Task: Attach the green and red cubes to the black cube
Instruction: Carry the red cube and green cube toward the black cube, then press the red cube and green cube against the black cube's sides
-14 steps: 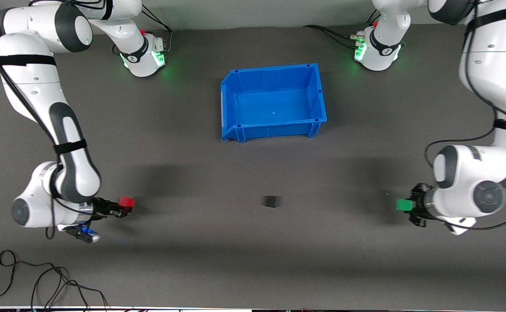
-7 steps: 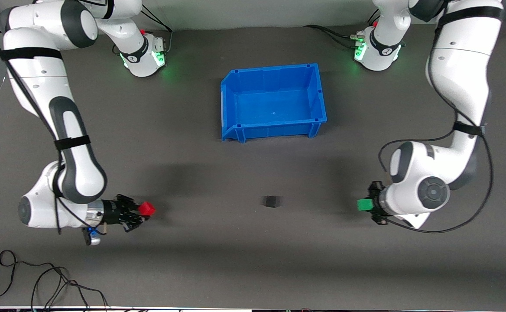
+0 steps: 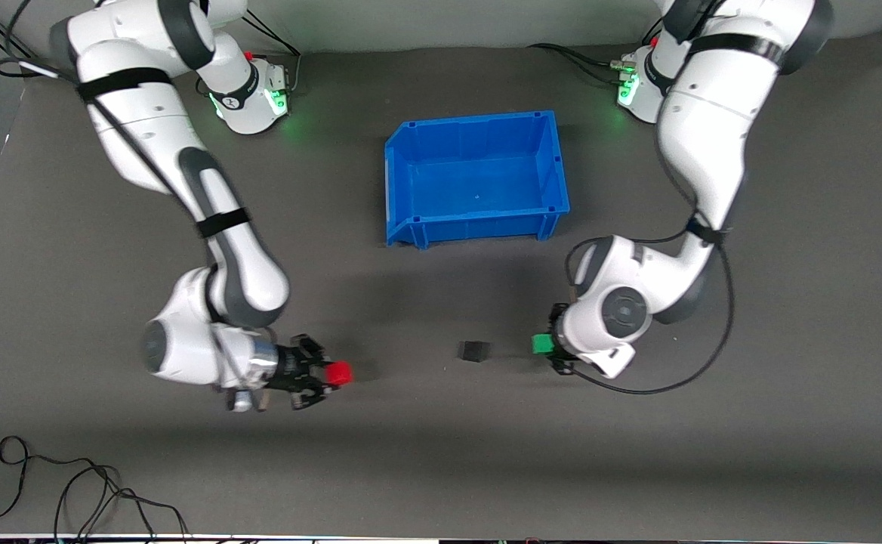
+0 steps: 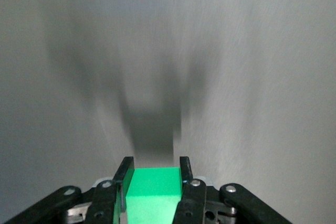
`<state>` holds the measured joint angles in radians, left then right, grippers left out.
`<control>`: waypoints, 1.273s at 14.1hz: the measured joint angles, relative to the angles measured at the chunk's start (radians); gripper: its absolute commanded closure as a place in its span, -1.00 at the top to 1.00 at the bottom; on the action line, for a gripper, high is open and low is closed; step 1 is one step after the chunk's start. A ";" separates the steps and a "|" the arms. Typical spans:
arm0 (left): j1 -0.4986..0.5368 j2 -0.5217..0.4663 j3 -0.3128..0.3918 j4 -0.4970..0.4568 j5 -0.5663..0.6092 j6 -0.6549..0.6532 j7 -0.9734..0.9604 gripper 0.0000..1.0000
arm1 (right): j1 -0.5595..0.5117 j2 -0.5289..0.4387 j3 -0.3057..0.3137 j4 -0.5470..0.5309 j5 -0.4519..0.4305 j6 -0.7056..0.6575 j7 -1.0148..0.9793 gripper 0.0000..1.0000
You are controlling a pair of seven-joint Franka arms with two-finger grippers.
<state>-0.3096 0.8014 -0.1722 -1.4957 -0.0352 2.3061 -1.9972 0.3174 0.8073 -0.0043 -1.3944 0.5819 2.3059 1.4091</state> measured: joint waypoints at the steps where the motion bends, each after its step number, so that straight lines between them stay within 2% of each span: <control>1: -0.014 0.016 0.000 0.005 0.000 0.026 -0.014 -1.00 | 0.038 0.011 0.000 0.000 0.000 0.051 0.051 -1.00; 5: -0.043 0.048 0.000 0.049 -0.001 0.039 -0.076 -1.00 | 0.126 0.052 -0.002 -0.001 0.000 0.184 0.179 -1.00; 12: -0.097 0.114 0.006 0.160 -0.001 0.041 -0.138 -1.00 | 0.214 0.127 -0.003 0.028 0.000 0.252 0.238 -1.00; 18: -0.129 0.140 0.041 0.192 0.000 0.040 -0.141 -1.00 | 0.278 0.162 -0.005 0.050 0.000 0.300 0.278 -1.00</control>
<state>-0.4387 0.9418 -0.1312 -1.3036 -0.0355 2.3465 -2.1386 0.5953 0.9693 -0.0092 -1.3447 0.5816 2.6060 1.6868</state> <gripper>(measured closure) 0.604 0.608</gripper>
